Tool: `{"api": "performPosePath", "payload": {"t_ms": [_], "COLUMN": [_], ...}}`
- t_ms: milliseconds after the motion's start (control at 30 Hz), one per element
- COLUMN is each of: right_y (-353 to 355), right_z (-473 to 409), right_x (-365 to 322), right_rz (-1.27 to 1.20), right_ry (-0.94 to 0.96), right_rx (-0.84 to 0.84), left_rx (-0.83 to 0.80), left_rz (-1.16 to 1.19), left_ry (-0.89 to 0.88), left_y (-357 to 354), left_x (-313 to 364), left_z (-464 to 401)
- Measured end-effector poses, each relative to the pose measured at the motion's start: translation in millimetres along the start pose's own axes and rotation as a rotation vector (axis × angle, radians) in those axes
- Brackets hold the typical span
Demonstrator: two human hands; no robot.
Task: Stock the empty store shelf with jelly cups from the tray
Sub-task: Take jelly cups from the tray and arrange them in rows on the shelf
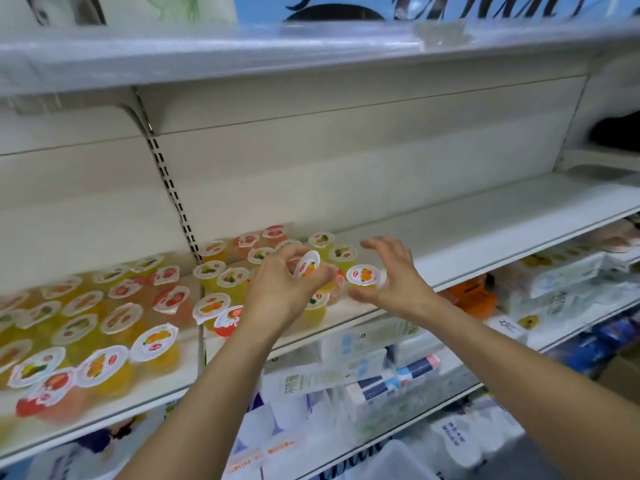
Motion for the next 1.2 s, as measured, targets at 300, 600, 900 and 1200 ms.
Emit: {"api": "performPosePath", "payload": {"t_ms": [300, 600, 900, 1200], "right_y": [32.0, 23.2, 2.2, 32.1], "right_z": [0.1, -33.6, -53.0, -8.3], "right_x": [-57.7, 47.8, 61.4, 22.3], "right_rz": [-0.126, -0.206, -0.135, 0.218], "right_ry": [0.195, -0.246, -0.265, -0.25], "right_rx": [0.084, 0.114, 0.15, 0.176], "left_rx": [-0.037, -0.266, -0.342, -0.229], "left_rz": [-0.003, -0.748, -0.824, -0.87], "left_ry": [-0.051, -0.468, -0.595, -0.746], "left_y": [-31.3, -70.5, -80.8, -69.1], "left_x": [36.5, 4.4, -7.0, -4.8], "left_z": [-26.0, -36.2, -52.9, -33.4]}}
Point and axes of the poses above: each hand's wrist, its own z-axis away from the middle knuckle, its own y-axis out of the back of the hand, x = y × z, the point moved 3 cm from there along -z, towards the middle knuckle, and after that the axes turned 3 degrees about -y, right-handed, at the moved point
